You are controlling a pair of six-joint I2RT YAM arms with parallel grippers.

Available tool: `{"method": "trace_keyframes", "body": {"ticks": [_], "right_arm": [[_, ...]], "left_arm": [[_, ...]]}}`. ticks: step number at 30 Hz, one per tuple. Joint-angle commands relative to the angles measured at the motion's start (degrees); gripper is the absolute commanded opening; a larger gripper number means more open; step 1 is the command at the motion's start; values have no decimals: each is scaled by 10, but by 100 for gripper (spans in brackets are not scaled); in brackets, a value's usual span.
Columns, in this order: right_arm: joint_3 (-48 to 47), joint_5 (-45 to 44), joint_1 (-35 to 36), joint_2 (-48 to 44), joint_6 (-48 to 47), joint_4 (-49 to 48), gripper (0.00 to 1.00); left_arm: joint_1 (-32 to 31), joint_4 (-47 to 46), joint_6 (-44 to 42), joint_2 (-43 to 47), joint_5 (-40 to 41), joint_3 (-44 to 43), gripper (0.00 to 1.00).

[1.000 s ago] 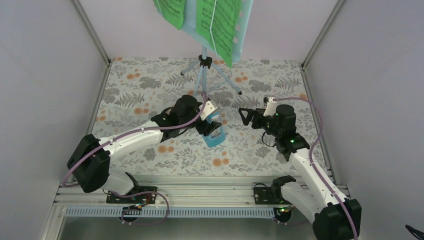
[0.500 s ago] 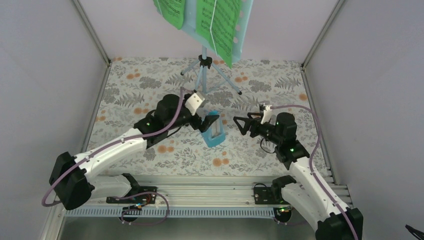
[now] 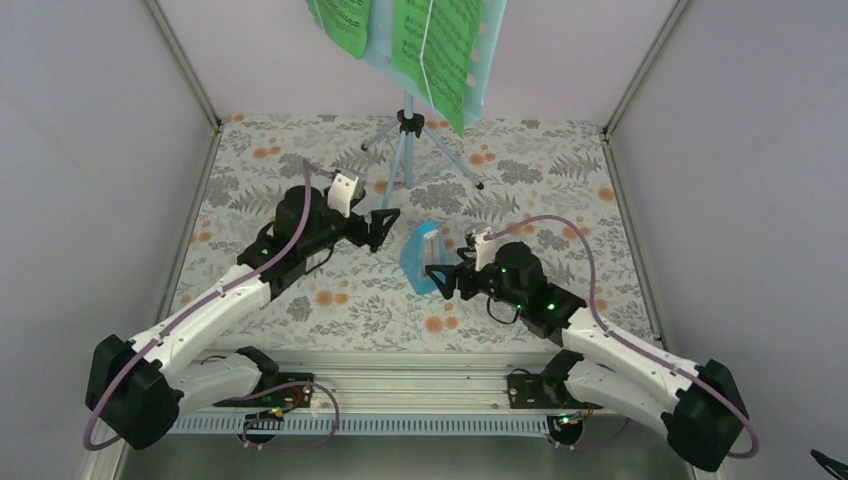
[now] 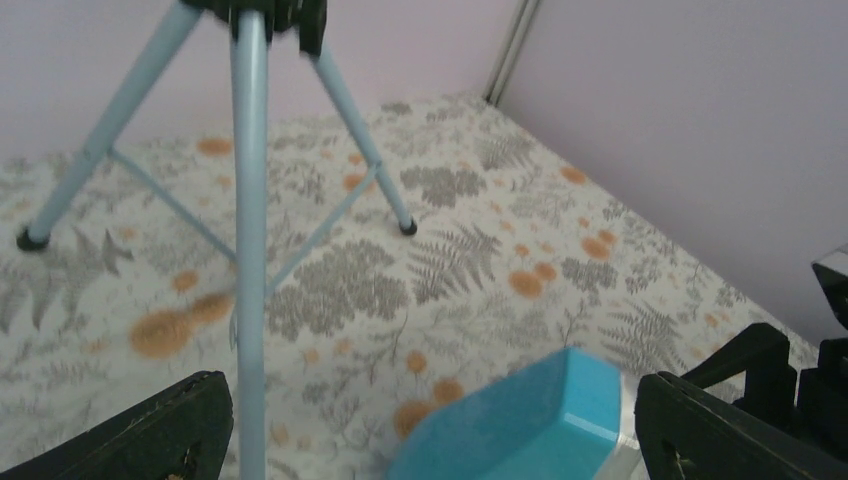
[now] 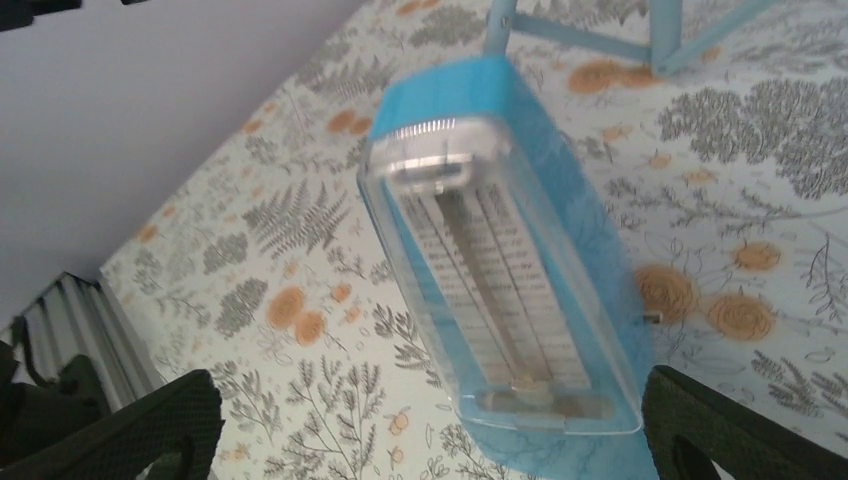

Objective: Pack up the instrument practice props

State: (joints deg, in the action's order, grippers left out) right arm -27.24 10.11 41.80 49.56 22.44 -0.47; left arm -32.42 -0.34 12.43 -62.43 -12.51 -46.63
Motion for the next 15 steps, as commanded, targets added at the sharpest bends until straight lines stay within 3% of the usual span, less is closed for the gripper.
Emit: {"method": "trace_keyframes", "body": {"ticks": [1,15], "right_arm": [[10,-111,54,42,4,-31,99],[-21,-195,71,150,-44,-129,99]], "left_arm": [[3,1,35,17,15,41,100],[3,-37,41,59,20,141,100]]}}
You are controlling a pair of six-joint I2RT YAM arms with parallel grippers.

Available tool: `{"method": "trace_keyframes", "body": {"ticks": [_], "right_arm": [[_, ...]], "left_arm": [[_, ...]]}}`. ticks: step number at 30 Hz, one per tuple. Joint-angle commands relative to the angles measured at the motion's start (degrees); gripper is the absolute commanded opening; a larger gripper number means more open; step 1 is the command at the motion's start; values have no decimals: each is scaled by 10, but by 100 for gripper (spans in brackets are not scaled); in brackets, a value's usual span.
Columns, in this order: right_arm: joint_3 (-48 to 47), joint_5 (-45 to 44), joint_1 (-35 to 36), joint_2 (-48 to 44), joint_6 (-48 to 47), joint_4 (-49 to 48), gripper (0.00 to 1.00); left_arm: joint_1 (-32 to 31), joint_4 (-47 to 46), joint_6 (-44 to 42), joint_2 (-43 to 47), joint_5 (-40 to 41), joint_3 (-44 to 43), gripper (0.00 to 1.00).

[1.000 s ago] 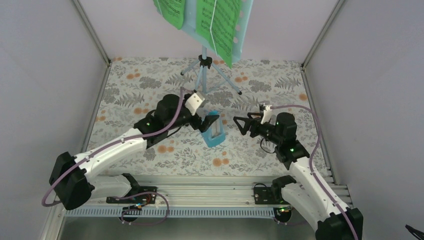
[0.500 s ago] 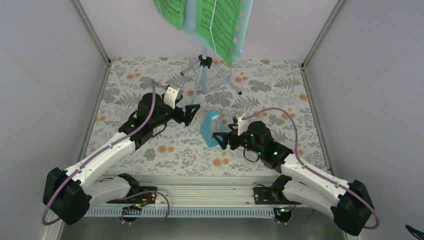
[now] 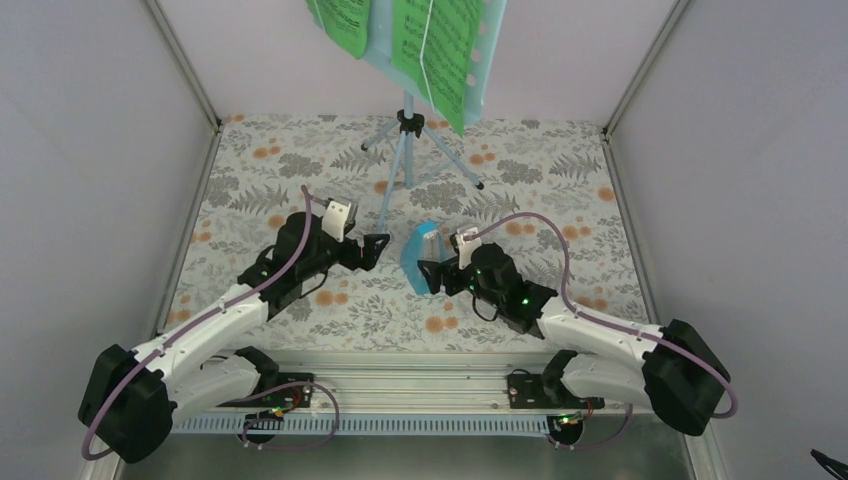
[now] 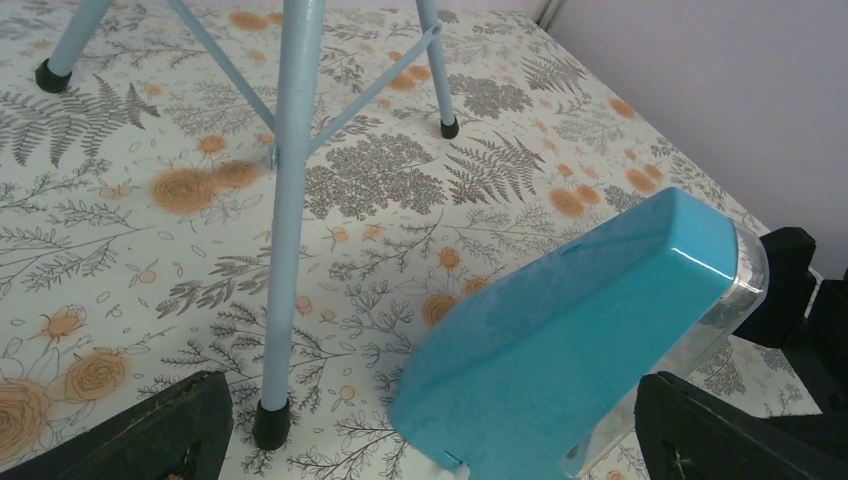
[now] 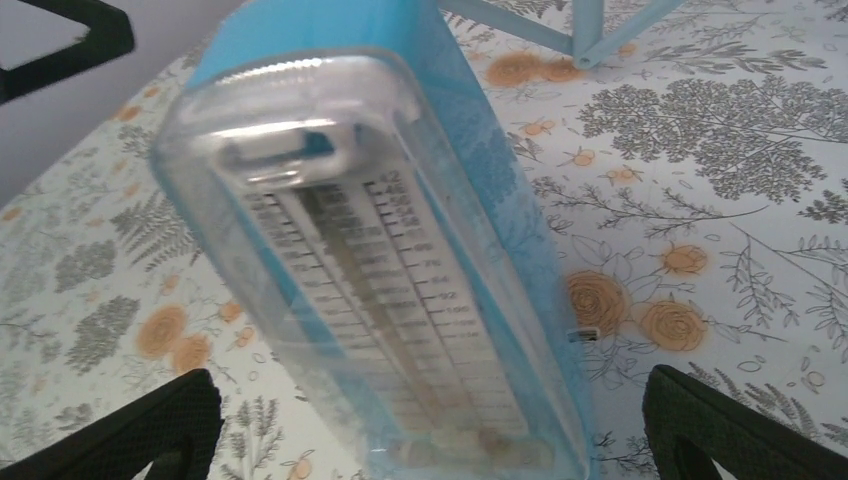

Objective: Pack up the instrument practice props

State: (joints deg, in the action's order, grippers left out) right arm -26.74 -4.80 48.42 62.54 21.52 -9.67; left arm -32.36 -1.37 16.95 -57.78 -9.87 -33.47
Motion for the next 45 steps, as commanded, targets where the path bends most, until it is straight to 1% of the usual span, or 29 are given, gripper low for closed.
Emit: {"method": "trace_keyframes", "body": {"ticks": [1,5,7,11,15,18,21,23,28,33,36,42,45], "right_arm": [[-34,-44,4,26,-44,-38,98],[-64,-39,1,55,-70,-33,92],[-77,-33,-3,72,-80,-30,86],[-101,-27,-12,97,-101,-28,81],[-113,23,-35,106,-119,-27,74],[-123,62,-50,108,-139,-14,61],[-123,84,-54,110,-161,-1,54],[-121,95,-55,108,-178,7,51],[-106,154,-56,81,-220,13,51],[-90,203,-55,57,-232,19,52],[-86,209,-55,55,-230,18,52],[-84,205,-56,52,-230,17,53],[-82,206,-55,50,-231,17,53]], "left_arm": [[3,-29,-10,14,-10,12,100],[3,-47,-31,25,-42,25,100],[3,-59,-36,34,-58,33,100],[1,-76,-46,50,-84,49,100],[-7,-86,-60,54,-117,59,98],[-48,-83,-81,51,-94,64,97],[-91,-92,-100,39,-64,72,97],[-103,-112,-105,25,-54,84,97],[-124,-189,-117,-19,-34,126,97],[-166,-229,-153,-72,36,146,97],[-191,-262,-168,-118,100,157,97],[-223,-344,-185,-185,164,187,99],[-224,-368,-194,-210,191,190,100]]}}
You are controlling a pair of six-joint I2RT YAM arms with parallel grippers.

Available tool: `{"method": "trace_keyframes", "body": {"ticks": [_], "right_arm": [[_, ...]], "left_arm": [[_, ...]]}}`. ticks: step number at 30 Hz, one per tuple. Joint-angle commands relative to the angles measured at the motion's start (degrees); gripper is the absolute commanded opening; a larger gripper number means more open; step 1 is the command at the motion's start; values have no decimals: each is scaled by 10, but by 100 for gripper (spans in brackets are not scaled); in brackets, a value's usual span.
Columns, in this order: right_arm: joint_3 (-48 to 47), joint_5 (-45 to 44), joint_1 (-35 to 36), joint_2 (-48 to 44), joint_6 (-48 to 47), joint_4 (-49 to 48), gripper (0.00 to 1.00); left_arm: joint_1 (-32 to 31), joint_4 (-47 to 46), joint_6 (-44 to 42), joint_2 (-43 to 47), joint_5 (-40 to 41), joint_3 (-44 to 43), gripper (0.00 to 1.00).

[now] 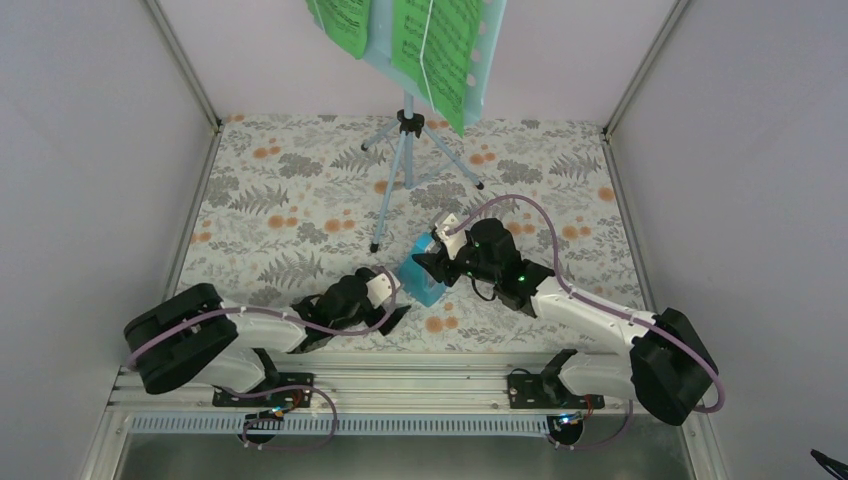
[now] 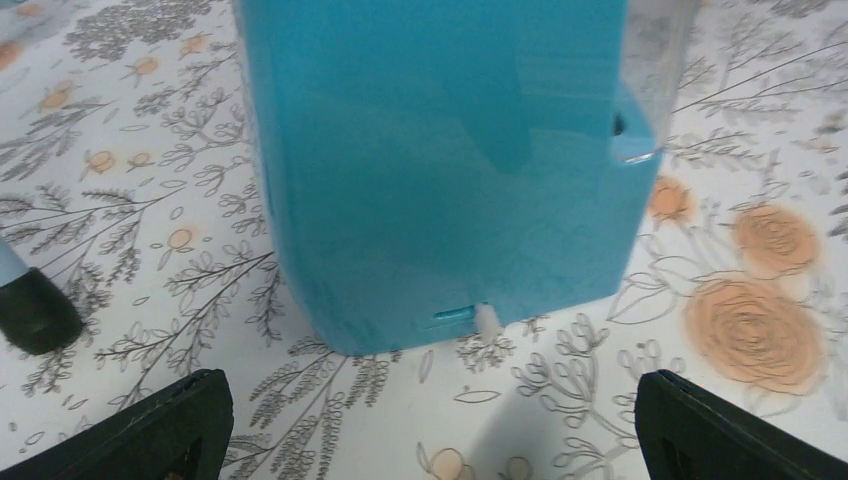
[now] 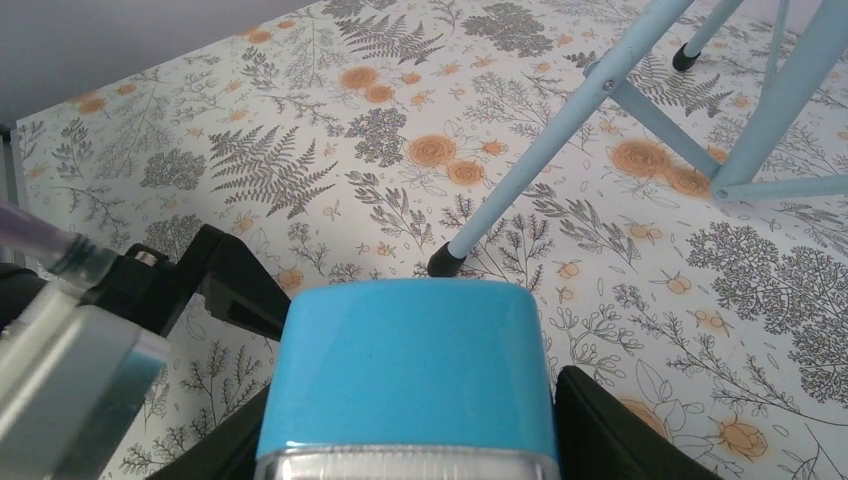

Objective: Pack up the instrument practice props

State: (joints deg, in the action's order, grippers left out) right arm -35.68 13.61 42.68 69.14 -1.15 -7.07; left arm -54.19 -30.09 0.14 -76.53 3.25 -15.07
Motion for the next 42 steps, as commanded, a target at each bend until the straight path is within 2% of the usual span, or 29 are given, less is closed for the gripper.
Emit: {"method": "trace_keyframes", "body": {"ticks": [1,5,11,22,29,42], "right_arm": [[8,20,2,-17,-4,-10,53],[10,20,2,-20,-4,-12,54],[12,17,2,-23,-4,-14,54],[13,20,2,-21,-4,-15,54],[14,22,2,-21,-3,-16,54],[14,25,2,-20,-2,-15,54]], "left_arm": [[-5,-86,-27,-28,58,4,100],[-5,-113,-42,-61,61,-1,100],[-5,-129,-67,-94,32,-13,92],[-4,-148,-81,-122,32,-22,93],[-4,-152,-91,-131,32,-28,90],[-4,-151,-93,-139,35,-31,68]]}}
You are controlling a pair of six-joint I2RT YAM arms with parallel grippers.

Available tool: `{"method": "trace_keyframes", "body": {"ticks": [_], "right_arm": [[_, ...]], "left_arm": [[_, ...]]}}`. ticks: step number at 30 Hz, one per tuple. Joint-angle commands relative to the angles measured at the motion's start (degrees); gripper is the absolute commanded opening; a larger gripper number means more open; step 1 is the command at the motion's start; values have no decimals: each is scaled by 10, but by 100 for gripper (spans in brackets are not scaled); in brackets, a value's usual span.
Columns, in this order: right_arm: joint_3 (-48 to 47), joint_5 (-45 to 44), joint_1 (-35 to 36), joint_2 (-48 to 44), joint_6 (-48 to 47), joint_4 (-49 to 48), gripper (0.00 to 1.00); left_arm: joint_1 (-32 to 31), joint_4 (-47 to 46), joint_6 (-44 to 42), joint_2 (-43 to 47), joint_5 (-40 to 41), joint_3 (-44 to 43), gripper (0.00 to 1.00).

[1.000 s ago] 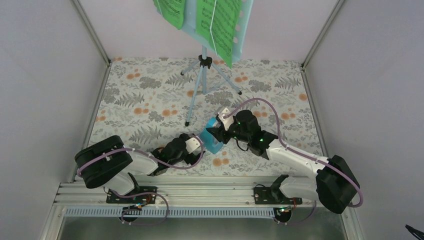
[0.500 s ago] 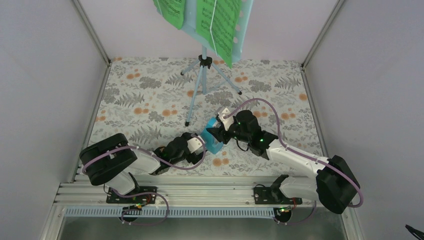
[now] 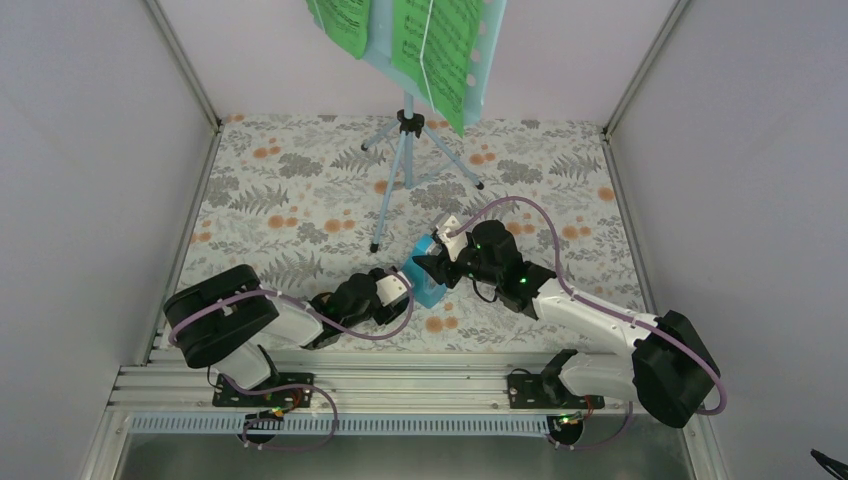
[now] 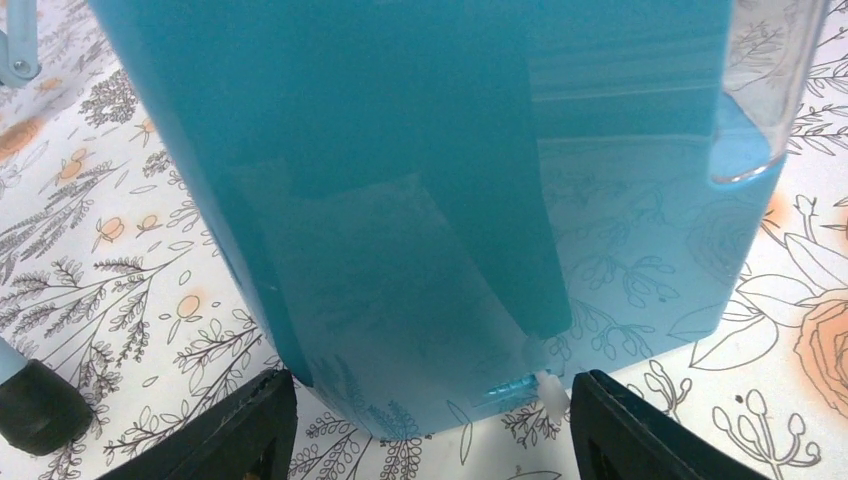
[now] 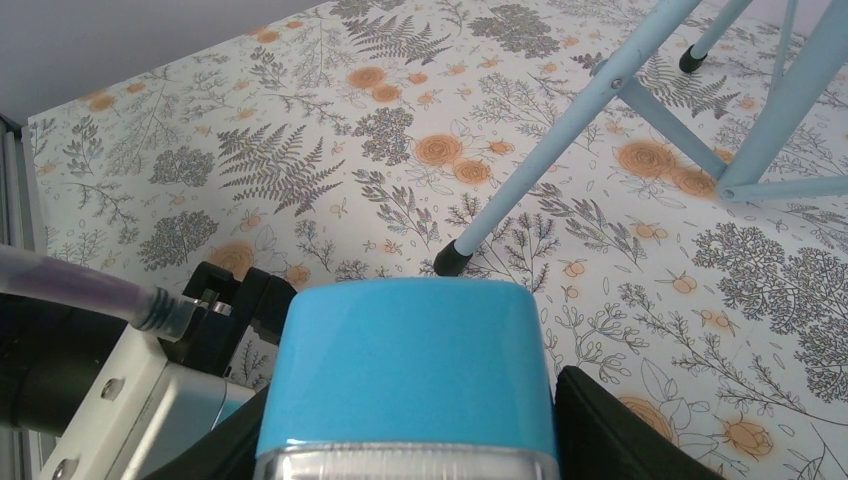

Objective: Pack up the instrument practice props

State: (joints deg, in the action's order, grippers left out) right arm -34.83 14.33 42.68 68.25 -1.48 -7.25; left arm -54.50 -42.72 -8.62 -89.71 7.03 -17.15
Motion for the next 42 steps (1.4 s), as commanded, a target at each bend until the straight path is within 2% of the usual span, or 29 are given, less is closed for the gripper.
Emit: {"method": "trace_keyframes", "body": {"ticks": [1,11,16,18,21,24,31,36,42], "right_arm": [[5,18,2,-11,1,-13,54],[5,16,2,-14,1,-13,55],[6,15,2,-14,1,-11,54],[6,12,2,-15,1,-11,55],[7,-1,2,-17,5,-12,54],[7,-37,2,-18,15,-8,54],[22,-195,2,-26,72,6,54],[27,-314,-9,-35,131,28,55],[28,-310,-104,-33,192,47,56]], "left_arm": [[-1,-24,-6,-8,-4,-10,67],[-1,-23,-7,-7,-9,-10,58],[-1,-23,-7,-9,-13,-11,58],[-2,-24,-6,-7,-13,-10,63],[-1,-20,-4,1,-13,-10,83],[-1,-14,5,29,-4,-5,91],[7,-20,56,151,39,38,97],[36,71,95,225,47,8,98],[100,203,138,255,34,-70,100]]}}
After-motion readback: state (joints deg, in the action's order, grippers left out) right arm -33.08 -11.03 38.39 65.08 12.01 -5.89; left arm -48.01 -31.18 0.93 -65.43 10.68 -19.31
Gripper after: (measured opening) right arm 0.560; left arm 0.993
